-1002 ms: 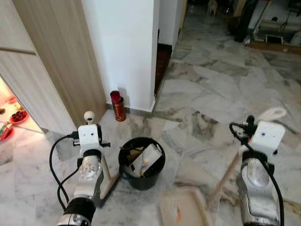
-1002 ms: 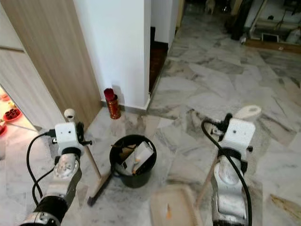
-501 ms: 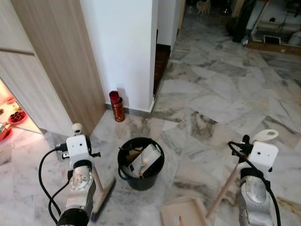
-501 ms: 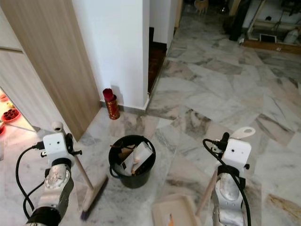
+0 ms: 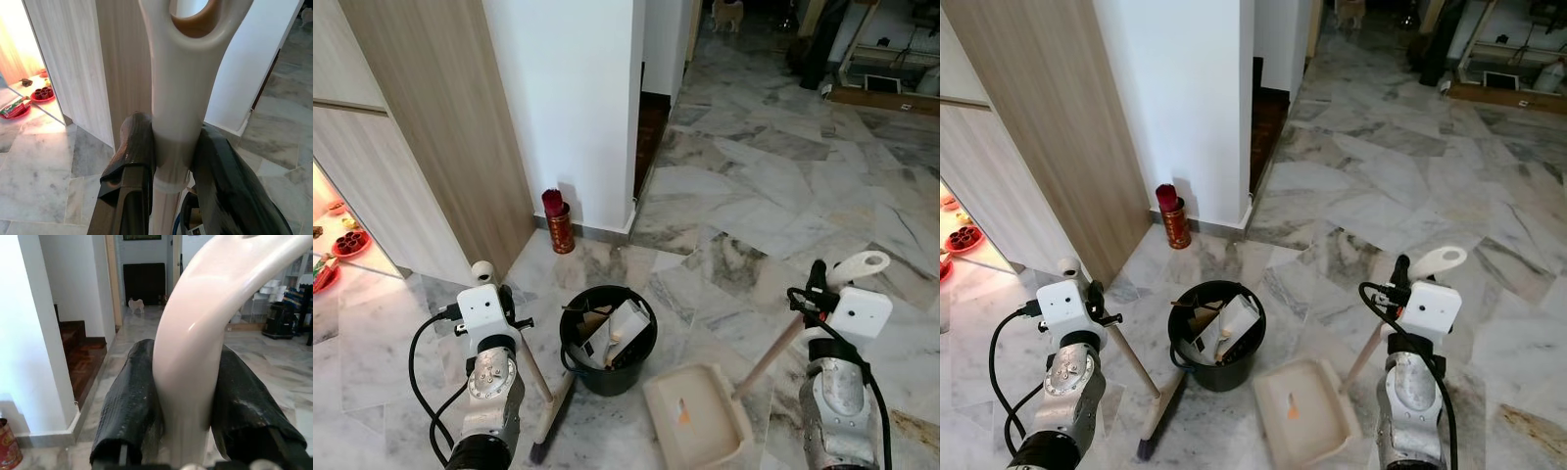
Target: Sweep floor
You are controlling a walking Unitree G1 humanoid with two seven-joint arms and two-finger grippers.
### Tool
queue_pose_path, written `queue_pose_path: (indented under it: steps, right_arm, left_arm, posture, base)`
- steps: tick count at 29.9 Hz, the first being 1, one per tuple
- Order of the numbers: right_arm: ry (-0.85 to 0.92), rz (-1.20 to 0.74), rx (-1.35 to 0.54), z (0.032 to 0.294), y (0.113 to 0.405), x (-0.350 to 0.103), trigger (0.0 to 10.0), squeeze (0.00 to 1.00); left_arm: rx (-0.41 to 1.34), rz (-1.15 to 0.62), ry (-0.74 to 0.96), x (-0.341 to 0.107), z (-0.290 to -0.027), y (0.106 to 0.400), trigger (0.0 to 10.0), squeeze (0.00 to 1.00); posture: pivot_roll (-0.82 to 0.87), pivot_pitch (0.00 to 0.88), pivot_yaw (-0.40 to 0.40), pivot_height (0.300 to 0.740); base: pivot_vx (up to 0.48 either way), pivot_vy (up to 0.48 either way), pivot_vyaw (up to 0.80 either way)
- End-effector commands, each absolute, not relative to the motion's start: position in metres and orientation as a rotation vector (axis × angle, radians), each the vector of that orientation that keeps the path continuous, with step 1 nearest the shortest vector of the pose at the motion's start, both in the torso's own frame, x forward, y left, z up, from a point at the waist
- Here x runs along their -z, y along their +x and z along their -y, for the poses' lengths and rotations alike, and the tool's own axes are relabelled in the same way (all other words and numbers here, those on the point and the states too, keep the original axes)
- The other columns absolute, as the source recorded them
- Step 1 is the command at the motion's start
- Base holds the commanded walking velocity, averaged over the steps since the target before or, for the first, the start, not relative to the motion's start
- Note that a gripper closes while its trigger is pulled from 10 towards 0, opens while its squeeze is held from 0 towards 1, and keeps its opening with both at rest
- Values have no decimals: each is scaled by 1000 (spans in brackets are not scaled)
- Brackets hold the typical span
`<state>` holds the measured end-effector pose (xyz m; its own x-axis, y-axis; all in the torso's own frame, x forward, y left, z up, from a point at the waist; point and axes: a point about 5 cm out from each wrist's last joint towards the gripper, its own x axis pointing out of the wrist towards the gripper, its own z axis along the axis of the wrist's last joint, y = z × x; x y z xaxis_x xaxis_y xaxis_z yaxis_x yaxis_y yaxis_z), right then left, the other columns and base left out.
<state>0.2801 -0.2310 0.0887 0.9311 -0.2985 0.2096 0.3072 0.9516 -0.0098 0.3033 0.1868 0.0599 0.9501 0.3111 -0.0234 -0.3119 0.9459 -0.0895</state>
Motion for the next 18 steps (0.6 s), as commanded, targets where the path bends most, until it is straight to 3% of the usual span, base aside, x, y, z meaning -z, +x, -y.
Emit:
queue_pose_path:
  steps: [1, 18]
  right_arm:
    - [-23, 221, 325, 232, 281, -90, 10000, 0]
    - [4, 206, 342, 226, 282, -82, 10000, 0]
  left_arm:
    - [-298, 31, -108, -71, -182, 312, 10000, 0]
    - [-335, 30, -61, -73, -191, 311, 10000, 0]
  posture:
    - [-18, 6, -9, 740]
    - [-6, 63, -6, 740]
  base:
    - [0, 0, 0]
    - [0, 0, 0]
